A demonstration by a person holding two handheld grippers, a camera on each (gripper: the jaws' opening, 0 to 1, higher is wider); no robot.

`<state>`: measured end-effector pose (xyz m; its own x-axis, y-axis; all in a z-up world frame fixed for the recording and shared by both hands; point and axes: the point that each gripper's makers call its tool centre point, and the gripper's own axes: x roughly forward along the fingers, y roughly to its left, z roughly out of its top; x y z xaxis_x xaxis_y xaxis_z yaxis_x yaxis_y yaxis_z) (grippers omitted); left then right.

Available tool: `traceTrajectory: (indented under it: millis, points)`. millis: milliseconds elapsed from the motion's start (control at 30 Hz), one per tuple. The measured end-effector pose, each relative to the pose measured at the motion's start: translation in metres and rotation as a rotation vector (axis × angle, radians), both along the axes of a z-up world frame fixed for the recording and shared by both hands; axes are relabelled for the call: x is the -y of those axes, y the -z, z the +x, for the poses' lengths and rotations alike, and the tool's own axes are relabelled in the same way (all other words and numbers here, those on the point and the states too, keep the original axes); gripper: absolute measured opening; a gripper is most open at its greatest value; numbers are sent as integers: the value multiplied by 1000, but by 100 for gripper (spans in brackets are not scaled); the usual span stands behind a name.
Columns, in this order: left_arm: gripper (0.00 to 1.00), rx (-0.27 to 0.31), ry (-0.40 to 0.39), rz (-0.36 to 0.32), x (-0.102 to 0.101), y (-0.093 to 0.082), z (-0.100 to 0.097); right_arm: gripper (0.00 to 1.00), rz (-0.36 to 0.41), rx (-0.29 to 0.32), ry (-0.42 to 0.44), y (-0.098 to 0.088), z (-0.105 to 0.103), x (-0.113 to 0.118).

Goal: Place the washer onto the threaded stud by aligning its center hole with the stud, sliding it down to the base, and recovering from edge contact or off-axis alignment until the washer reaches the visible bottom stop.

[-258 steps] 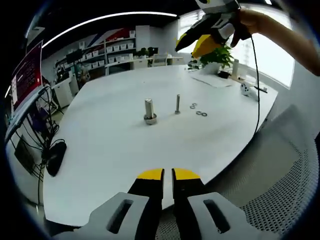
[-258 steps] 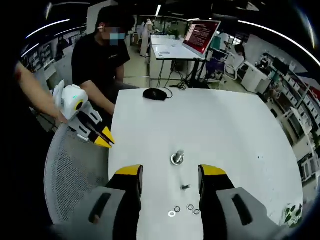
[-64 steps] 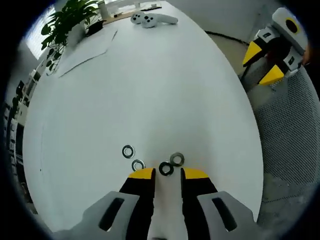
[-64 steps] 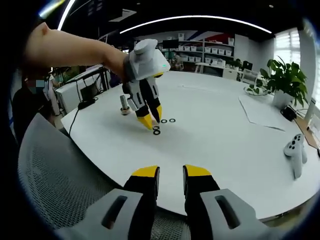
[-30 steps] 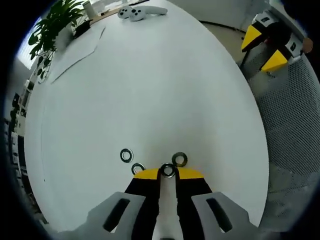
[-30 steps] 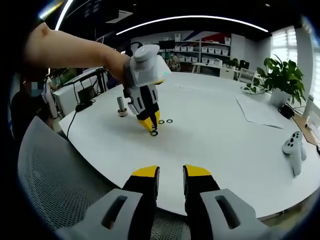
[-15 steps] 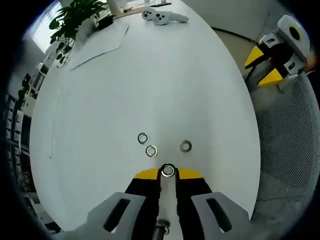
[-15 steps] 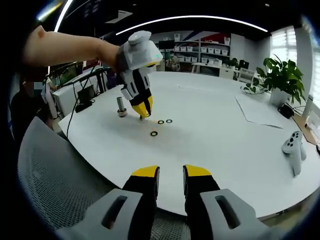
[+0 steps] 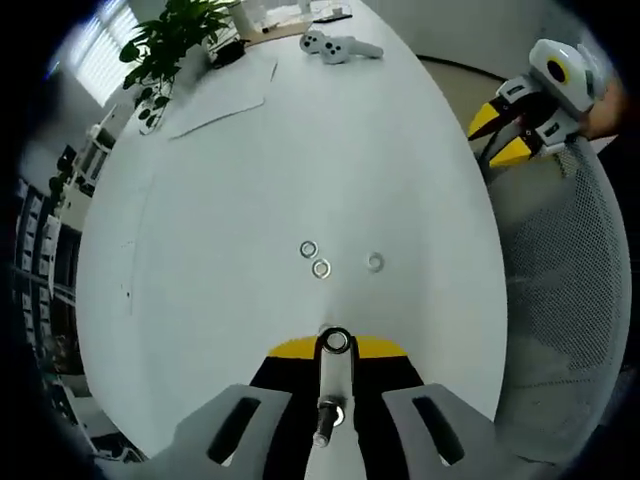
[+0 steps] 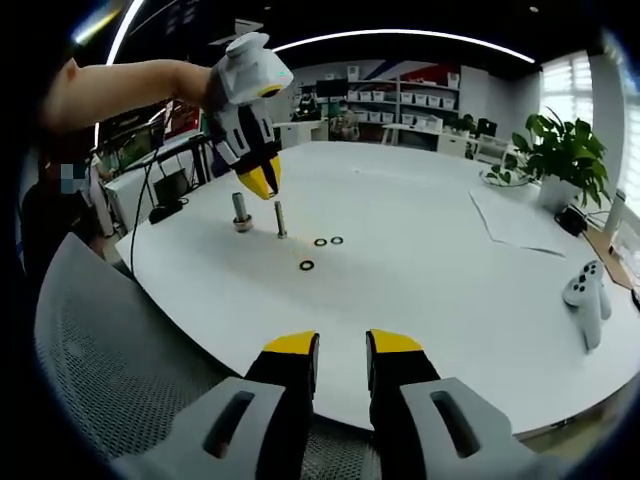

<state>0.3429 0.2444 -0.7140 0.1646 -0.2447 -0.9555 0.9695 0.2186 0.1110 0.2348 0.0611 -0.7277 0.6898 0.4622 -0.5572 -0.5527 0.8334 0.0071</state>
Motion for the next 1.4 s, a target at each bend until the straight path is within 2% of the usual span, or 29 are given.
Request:
traceTrajectory:
  millis: [167,300,967,1200,1400]
  points:
    - [9,16,-17,6,-9,-1,6,22,2,0,3,0,0,0]
    - [9,12,-27,18,-11,6,9,22,4,-1,6,0,0,1]
    - [9,-24,-46,24,-5,24,16,22,13,2,11,-1,0,1]
    - [9,-34,-38,36,-4,34,16,22,12,0,7,0,0,1]
    - [9,-50,-32,62,-6,49,14,22,14,0,7,0,0,0]
